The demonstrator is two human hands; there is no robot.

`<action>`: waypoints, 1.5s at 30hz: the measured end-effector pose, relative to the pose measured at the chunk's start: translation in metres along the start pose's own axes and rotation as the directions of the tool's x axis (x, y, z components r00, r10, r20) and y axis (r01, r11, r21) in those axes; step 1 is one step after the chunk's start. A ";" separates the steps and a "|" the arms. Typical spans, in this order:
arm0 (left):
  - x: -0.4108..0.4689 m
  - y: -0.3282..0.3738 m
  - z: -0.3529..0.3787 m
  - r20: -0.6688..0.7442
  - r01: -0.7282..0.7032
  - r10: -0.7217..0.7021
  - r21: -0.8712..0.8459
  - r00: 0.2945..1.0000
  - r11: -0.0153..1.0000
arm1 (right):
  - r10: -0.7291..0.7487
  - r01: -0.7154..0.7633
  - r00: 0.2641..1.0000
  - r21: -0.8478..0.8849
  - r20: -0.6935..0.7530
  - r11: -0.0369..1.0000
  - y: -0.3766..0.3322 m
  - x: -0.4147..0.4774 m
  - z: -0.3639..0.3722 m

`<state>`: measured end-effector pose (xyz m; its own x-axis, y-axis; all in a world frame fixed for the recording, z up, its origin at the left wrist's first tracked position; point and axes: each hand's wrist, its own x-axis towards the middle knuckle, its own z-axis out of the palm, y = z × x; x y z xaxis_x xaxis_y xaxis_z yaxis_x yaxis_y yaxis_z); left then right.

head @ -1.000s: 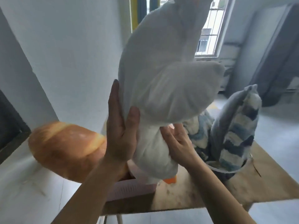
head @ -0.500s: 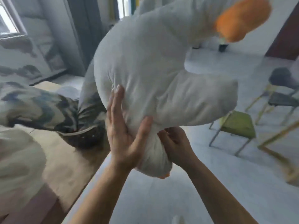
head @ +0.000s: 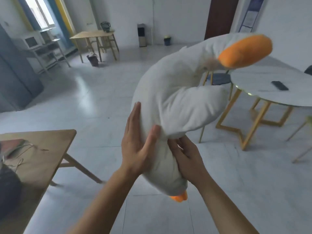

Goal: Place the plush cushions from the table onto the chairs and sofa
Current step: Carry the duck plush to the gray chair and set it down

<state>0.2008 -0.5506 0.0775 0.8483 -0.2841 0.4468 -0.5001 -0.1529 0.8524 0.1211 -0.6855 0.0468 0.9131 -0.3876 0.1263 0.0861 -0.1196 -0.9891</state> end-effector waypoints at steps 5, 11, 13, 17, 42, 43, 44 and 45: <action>0.041 -0.020 0.068 0.064 0.118 -0.110 -0.150 0.992 0.982 | 0.020 -0.020 1.000 -0.009 -0.022 1.000 0.026 0.054 -0.059; 0.124 -0.077 0.105 0.104 0.225 -0.205 -0.258 0.973 0.940 | -0.024 0.022 0.999 -0.051 -0.041 0.998 0.060 0.160 -0.072; 0.159 -0.107 0.116 0.091 0.255 -0.239 -0.301 0.967 0.919 | -0.011 0.007 0.999 -0.070 -0.053 0.998 0.075 0.202 -0.070; 0.245 -0.161 0.137 0.090 0.328 -0.318 -0.370 0.944 0.869 | -0.015 0.006 0.996 -0.105 -0.085 0.994 0.088 0.298 -0.062; 0.865 -0.396 0.318 0.356 0.344 -0.212 -0.362 0.910 0.866 | -0.026 0.111 0.901 0.172 -0.433 0.979 0.184 0.941 -0.095; 0.891 -0.404 0.323 0.349 0.352 -0.223 -0.367 0.910 0.861 | -0.023 0.105 0.905 0.171 -0.424 0.980 0.183 0.970 -0.097; 0.916 -0.411 0.328 0.341 0.356 -0.230 -0.375 0.911 0.856 | -0.022 0.103 0.910 0.175 -0.413 0.979 0.182 0.997 -0.099; 0.939 -0.419 0.334 0.338 0.361 -0.234 -0.386 0.912 0.849 | -0.021 0.100 0.913 0.174 -0.406 0.980 0.183 1.024 -0.101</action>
<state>1.1484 -1.0691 0.0490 0.8316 -0.5430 0.1161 -0.0511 0.1333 0.9898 1.0321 -1.1963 0.0024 0.6704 -0.7231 0.1667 0.2446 0.0032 -0.9696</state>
